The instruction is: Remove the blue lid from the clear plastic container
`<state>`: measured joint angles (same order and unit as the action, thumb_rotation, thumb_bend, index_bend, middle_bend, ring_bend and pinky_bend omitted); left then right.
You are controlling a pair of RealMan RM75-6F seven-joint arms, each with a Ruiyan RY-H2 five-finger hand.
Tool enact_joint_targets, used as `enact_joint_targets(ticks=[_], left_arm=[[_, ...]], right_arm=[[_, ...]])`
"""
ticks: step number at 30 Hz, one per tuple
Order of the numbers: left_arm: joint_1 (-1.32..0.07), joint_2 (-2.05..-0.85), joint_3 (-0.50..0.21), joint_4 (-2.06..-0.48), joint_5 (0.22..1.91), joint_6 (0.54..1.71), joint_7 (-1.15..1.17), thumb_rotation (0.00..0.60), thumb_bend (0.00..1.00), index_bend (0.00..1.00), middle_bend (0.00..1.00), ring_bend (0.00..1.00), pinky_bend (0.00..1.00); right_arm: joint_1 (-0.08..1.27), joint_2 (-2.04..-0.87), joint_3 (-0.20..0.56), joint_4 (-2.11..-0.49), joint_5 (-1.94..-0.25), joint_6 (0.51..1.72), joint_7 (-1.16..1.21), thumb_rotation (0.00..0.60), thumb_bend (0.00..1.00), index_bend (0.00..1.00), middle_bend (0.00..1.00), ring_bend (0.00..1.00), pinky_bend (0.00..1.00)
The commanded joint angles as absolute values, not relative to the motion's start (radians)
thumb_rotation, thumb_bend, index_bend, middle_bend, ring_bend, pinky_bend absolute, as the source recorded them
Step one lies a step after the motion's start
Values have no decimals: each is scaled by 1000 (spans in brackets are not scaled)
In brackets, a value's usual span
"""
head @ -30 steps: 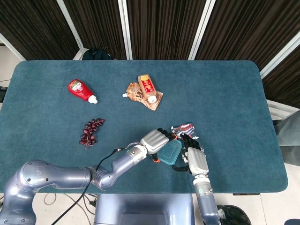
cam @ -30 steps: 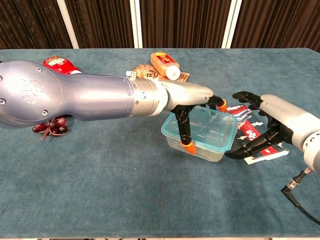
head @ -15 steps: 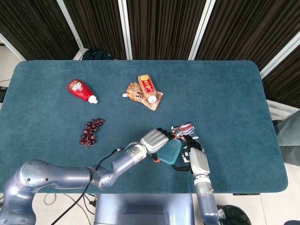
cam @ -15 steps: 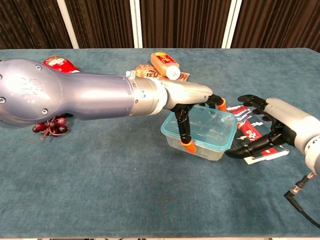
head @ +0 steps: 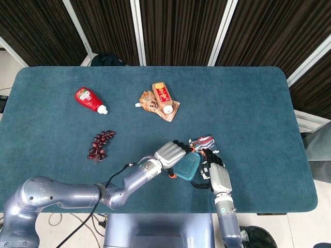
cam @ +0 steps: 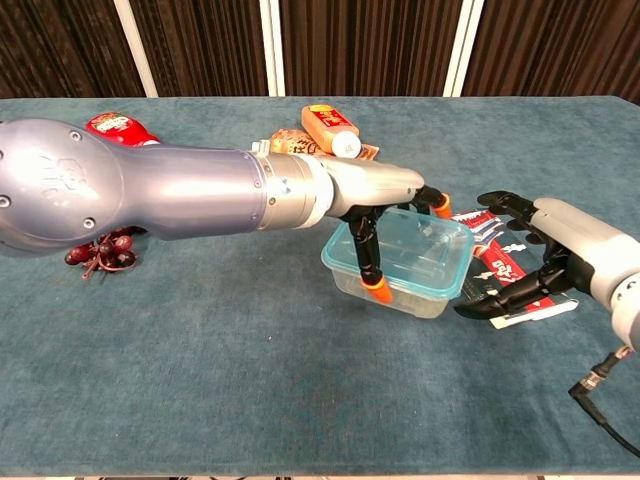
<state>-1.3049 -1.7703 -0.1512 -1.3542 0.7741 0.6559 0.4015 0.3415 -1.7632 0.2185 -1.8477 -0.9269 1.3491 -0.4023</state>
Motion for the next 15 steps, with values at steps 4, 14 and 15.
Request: enact_joint_targets(ticks=[4, 14, 15], left_arm=[[-1308, -1774, -151, -1355, 777, 653, 402, 600, 0, 201, 224, 230, 428], [-1314, -1786, -151, -1347, 769, 653, 408, 600, 0, 203, 225, 230, 428], [-1315, -1788, -151, -1347, 768, 653, 408, 600, 0, 203, 225, 230, 428]], right_arm=[[344, -1767, 226, -1849, -921, 1347, -395, 600, 166, 0, 0, 0, 0], [341, -1774, 246, -1867, -898, 1347, -363, 600, 166, 0, 0, 0, 0], [339, -1775, 249, -1871, -894, 1346, -355, 600, 166, 0, 0, 0, 0]])
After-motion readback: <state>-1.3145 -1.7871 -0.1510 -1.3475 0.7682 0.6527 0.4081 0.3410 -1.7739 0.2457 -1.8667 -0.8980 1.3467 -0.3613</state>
